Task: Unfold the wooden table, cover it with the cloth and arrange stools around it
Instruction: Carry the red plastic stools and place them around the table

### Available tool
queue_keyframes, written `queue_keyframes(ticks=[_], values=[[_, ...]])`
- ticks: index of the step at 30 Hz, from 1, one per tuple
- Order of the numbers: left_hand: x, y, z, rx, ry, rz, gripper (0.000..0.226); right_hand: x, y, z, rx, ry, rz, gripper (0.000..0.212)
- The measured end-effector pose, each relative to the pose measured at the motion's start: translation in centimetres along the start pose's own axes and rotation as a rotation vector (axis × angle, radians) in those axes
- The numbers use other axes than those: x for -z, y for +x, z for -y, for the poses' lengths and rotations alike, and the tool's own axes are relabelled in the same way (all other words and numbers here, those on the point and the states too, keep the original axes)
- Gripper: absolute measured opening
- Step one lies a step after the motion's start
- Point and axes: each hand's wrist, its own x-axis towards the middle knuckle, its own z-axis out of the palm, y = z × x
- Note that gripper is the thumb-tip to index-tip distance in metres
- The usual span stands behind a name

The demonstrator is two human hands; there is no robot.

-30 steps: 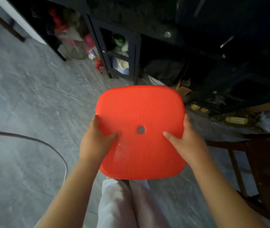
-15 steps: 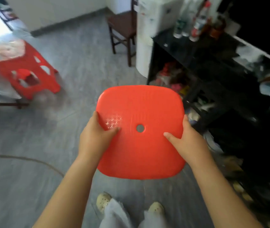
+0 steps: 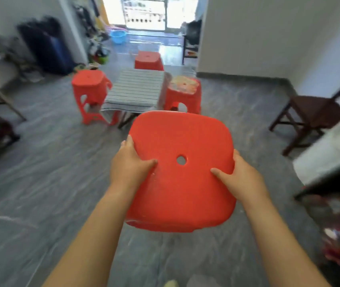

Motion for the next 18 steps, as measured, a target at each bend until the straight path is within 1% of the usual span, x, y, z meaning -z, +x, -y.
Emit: queue_keyframes(ticks=[3,5,8,10,13,18], values=[[3.8,3.9,3.8,0.082,0.043,-0.077,0.089,-3.1,3.9,6.0,0.099,0.008,0.059,0.082],[5.6,6.7,6.6,0.135,0.057,-0.111,0.091,-5.5,6.6,9.5,0.157,0.002,0.093,0.083],[7.3,11.3,10.4,0.202,0.095,-0.121,0.098,-9.3,10.7,13.8,0.206,0.002,0.126,0.083],[7.9,14.7,12.7,0.243,0.104,-0.124,0.099,-11.9,13.7,16.3,0.236,0.004,0.138,0.083],[8.2,20.5,15.7,0.318,0.127,-0.11,0.1,-15.7,19.0,19.8,0.258,0.011,0.198,0.078],[8.8,31.0,19.7,0.405,0.14,-0.083,0.1,-20.6,28.1,25.6,0.238,0.018,0.324,0.081]])
